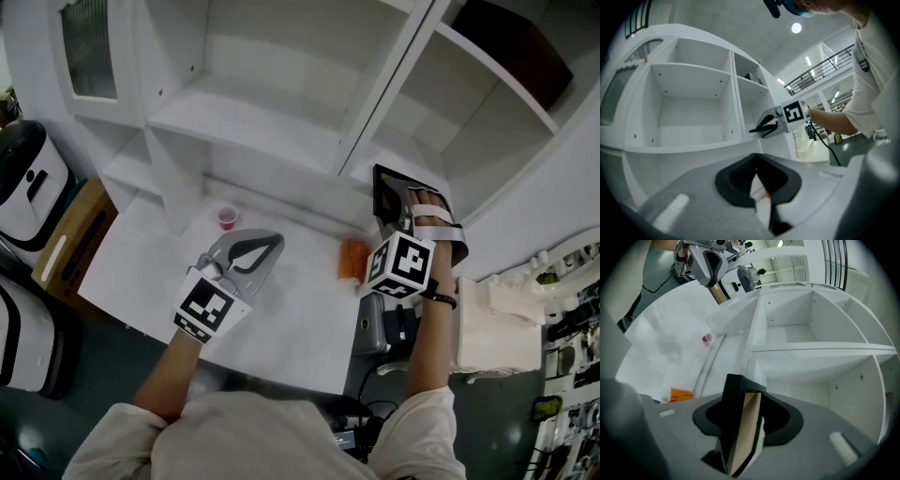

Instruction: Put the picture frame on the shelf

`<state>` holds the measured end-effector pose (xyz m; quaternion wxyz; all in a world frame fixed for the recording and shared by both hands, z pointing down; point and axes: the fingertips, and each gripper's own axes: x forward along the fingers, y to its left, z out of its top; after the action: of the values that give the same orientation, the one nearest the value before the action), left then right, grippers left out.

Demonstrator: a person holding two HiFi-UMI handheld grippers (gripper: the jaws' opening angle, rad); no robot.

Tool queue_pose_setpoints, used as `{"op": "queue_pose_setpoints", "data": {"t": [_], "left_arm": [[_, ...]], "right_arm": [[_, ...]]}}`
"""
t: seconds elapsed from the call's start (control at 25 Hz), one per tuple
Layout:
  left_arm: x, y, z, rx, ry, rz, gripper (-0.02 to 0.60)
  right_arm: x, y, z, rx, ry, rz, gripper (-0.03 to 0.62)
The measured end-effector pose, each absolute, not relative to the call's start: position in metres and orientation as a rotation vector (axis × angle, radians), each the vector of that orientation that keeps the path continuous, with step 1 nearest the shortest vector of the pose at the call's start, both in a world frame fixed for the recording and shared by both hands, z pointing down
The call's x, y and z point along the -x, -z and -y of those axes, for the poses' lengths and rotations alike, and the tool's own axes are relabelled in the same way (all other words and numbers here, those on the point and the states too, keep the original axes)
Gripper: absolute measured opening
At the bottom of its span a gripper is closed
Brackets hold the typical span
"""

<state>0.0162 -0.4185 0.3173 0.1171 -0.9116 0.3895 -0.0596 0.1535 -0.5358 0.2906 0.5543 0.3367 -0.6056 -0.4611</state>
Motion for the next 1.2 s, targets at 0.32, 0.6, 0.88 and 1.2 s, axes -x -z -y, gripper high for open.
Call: {"op": "queue_pose_setpoints", "data": {"t": [0.32, 0.6, 0.88, 1.2], "left_arm": [[-0.071, -0.281, 0.436, 2.676, 0.051, -1.010, 0.075], [-0.120, -0.268, 0.458, 2.713, 0.048, -0.963, 0.087], [-0.141, -0.267, 0.473, 2.751, 0.021, -0.942, 0.117], [-0.152, -0.266, 0.479, 2.767, 0.002, -0.917, 0.123]], "right_arm": [[-0.153, -0.288, 0.535, -0.823, 1.099, 1.464, 0.186], [-0.155, -0.286, 0.536, -0.829, 1.106, 1.510, 0.190], [-0.157, -0.286, 0.535, -0.842, 1.103, 1.584, 0.189], [-0.159, -0.284, 0.536, -0.855, 1.081, 1.688, 0.186]]}}
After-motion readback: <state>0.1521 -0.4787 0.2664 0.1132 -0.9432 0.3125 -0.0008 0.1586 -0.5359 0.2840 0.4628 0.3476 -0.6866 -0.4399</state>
